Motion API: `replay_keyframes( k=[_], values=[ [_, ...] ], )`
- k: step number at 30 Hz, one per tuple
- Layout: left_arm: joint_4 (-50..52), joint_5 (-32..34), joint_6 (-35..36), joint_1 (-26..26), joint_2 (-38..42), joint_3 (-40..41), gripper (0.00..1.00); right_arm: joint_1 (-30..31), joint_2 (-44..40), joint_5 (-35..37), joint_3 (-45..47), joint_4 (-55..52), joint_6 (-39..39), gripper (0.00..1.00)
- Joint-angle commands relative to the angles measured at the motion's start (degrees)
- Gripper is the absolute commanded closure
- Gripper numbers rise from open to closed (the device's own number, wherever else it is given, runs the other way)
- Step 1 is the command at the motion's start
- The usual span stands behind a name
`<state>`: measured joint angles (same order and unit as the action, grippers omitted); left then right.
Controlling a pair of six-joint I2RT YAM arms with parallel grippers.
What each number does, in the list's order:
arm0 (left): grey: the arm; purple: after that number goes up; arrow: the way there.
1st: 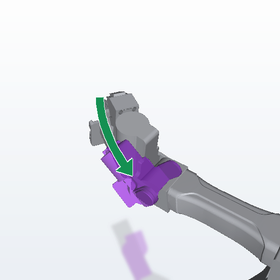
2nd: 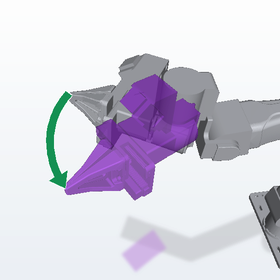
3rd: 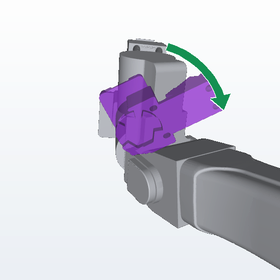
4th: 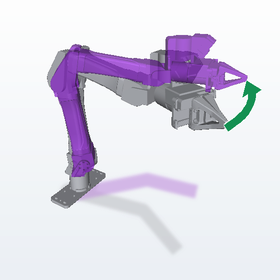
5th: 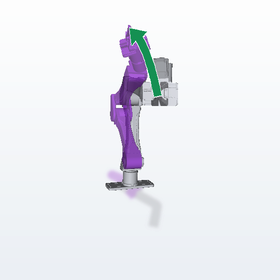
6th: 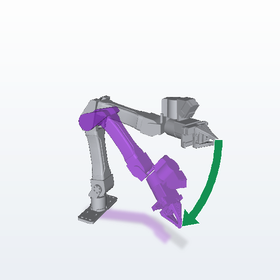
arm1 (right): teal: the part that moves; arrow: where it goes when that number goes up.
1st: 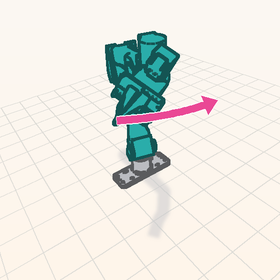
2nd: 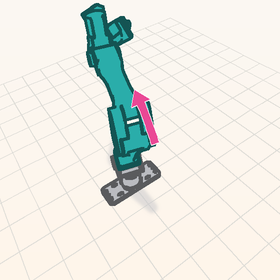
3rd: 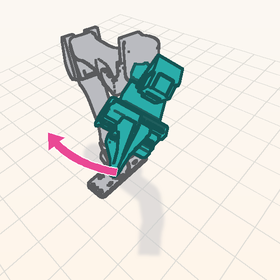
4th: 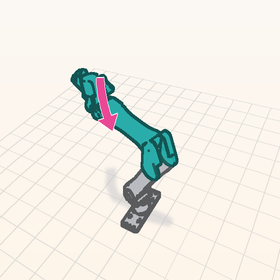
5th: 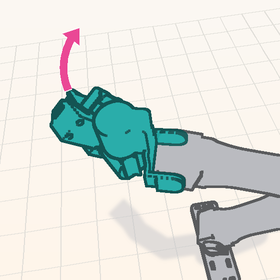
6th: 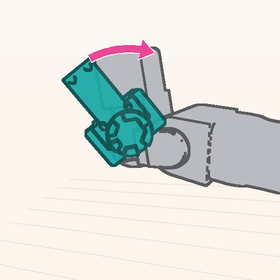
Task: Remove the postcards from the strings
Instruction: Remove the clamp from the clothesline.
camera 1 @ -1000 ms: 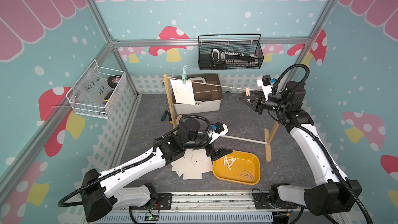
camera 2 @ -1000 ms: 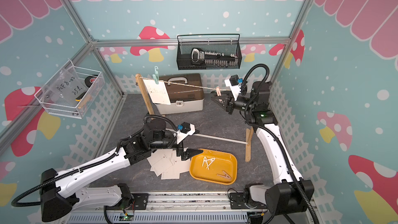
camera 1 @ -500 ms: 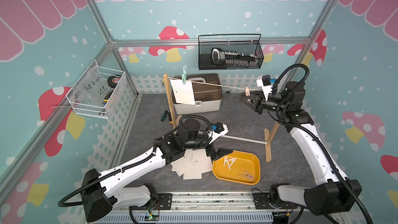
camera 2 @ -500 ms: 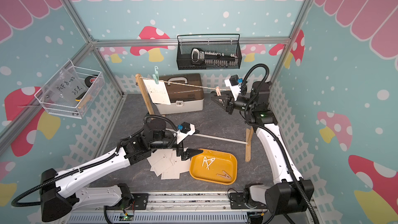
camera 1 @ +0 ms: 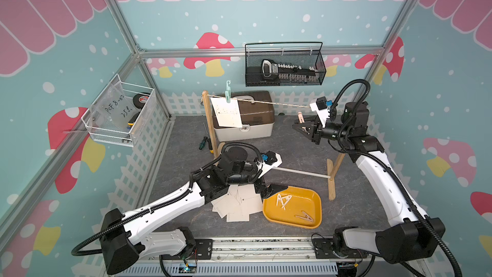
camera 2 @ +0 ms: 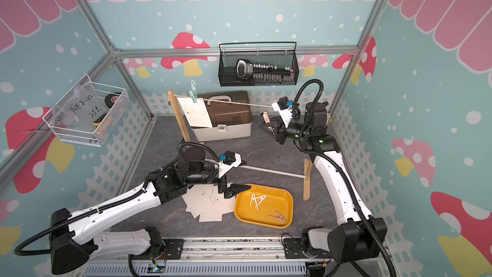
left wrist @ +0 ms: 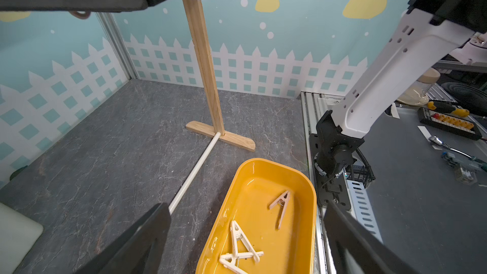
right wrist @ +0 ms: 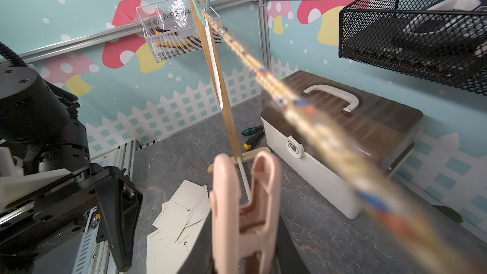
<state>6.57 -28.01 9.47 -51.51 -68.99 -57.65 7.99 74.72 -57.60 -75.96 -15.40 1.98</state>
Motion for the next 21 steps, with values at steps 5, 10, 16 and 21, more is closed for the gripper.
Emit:
replay_keyframes(
  k=[5,10,16,21],
  values=[
    [-0.13,2.20,1.82,-0.34,1.70,0.06,0.05,3.81,0.28,7.16,-2.55,-9.98,-8.96,1.00],
    [-3.78,8.40,0.58,-0.35,5.13,2.18,0.05,7.56,-2.75,13.95,2.64,-11.49,-7.37,1.00],
    [-6.59,22.44,-6.02,-0.22,9.65,3.62,0.01,13.55,-5.46,22.73,11.03,-13.39,-3.83,1.00],
    [-2.86,20.93,-18.47,7.93,12.27,2.63,0.01,20.03,-4.52,30.42,11.71,-22.32,-4.37,1.00]
  ],
)
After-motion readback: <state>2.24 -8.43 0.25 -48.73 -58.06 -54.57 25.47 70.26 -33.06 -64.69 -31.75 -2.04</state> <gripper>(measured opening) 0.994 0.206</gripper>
